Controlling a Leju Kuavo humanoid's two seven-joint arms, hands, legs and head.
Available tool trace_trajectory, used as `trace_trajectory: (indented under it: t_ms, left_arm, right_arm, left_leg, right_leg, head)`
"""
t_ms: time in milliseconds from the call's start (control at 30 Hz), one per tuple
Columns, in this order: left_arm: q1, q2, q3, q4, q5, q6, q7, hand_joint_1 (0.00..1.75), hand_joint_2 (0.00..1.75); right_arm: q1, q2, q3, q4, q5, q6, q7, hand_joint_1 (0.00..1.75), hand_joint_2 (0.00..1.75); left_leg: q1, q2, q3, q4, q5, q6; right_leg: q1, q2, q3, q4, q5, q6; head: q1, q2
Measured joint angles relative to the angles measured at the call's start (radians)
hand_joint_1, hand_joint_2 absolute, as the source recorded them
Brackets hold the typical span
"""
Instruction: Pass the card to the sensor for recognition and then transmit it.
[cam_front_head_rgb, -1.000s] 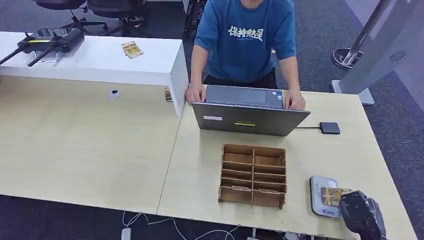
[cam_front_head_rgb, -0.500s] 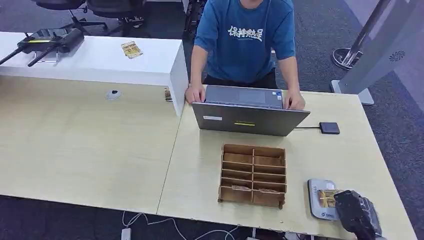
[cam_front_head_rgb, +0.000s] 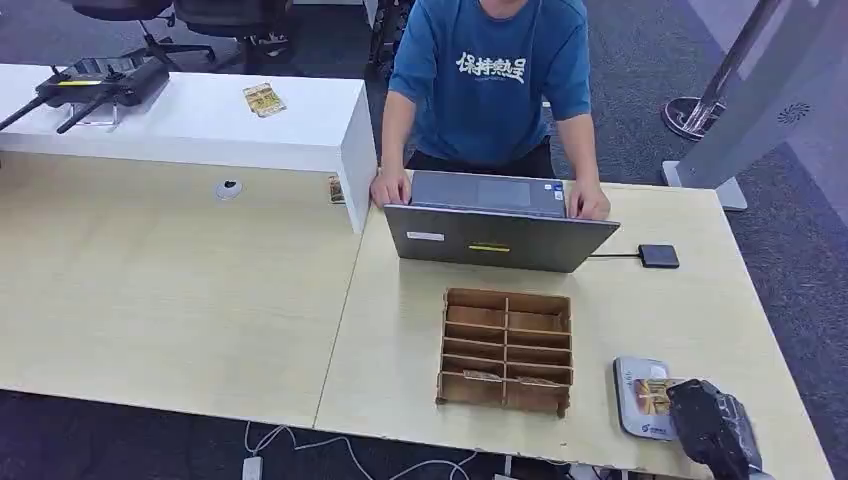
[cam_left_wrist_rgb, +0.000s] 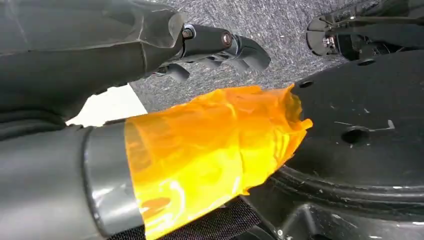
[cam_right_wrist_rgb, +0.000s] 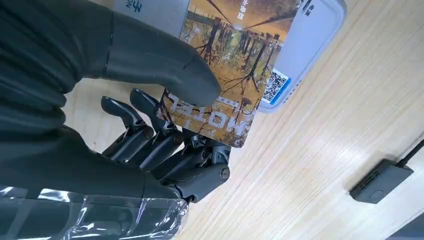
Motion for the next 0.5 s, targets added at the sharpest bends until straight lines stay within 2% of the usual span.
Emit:
trace_trajectory:
  t_ms: [400, 500]
  left_arm:
    - [0.000, 0.006, 0.000, 0.000, -0.012, -0.004, 0.000, 0.00, 0.00]
    - [0.000, 0.010, 0.000, 0.000, -0.016, -0.010, 0.000, 0.00, 0.00]
  right_arm:
    - [-0.019, -0.025, 0.037, 0.014, 0.046, 0.014, 0.037, 1.75, 1.75]
    - [-0.026, -0.038, 0.048, 0.014, 0.035, 0.043, 0.043, 1.75, 1.75]
  left_leg:
    - [0.000, 0.000, 0.001, 0.000, 0.000, 0.000]
    - [0.000, 0.001, 0.002, 0.000, 0.000, 0.000]
  right_leg:
    - [0.000, 0.001, 0.001, 0.000, 0.000, 0.000]
    - [0.000, 0.001, 0.002, 0.000, 0.000, 0.000]
  head:
    - [0.000, 0.000]
    - [0.000, 0.000]
